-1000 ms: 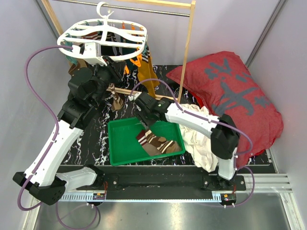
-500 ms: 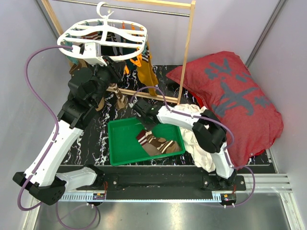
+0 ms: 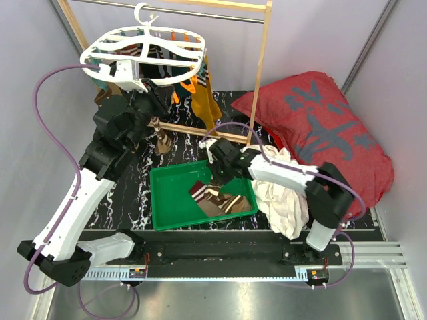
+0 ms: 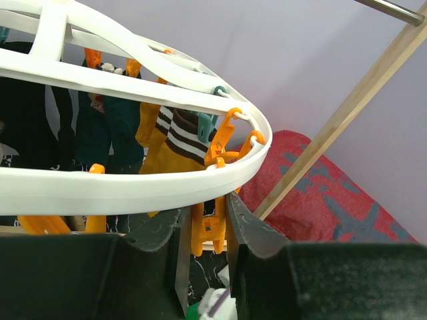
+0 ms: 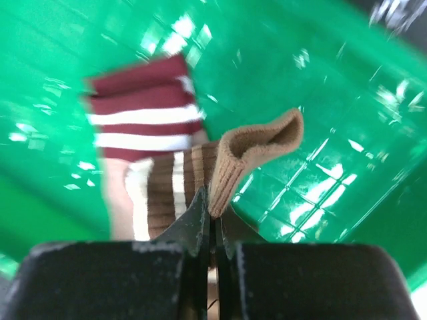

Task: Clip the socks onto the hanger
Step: Pick up the sock from the bin, then clamp the sock onto the hanger.

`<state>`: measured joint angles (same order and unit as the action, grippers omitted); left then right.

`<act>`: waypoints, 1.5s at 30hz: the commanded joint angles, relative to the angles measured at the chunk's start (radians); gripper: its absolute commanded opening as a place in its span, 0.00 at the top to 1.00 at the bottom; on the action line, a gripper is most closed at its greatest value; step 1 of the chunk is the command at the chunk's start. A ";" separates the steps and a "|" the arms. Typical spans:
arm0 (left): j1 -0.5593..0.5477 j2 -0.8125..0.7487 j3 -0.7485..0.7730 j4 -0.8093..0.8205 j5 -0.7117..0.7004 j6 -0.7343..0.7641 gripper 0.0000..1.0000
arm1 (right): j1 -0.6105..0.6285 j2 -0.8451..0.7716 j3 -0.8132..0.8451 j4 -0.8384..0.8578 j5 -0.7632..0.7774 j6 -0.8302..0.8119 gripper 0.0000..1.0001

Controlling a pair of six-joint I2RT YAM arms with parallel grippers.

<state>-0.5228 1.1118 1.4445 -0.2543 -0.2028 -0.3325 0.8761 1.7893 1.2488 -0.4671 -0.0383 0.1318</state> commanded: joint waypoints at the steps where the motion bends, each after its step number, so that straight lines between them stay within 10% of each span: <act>1: 0.000 -0.021 -0.004 0.026 -0.009 -0.002 0.90 | -0.002 -0.169 -0.026 0.195 -0.060 -0.020 1.00; 8: 0.000 -0.030 -0.004 0.029 -0.007 -0.005 0.91 | -0.003 -0.261 -0.060 0.367 -0.218 -0.031 1.00; 28: -0.003 0.000 -0.001 0.036 0.055 -0.125 0.93 | 0.067 -0.341 0.109 0.634 0.216 -0.400 1.00; 45: -0.022 0.016 0.002 0.029 0.039 -0.143 0.94 | 0.095 -0.251 0.261 0.538 0.161 -0.607 1.00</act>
<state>-0.5350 1.1179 1.4437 -0.2531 -0.1795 -0.4717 0.9596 1.5322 1.4460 0.0715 0.1371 -0.4320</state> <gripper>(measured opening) 0.242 0.014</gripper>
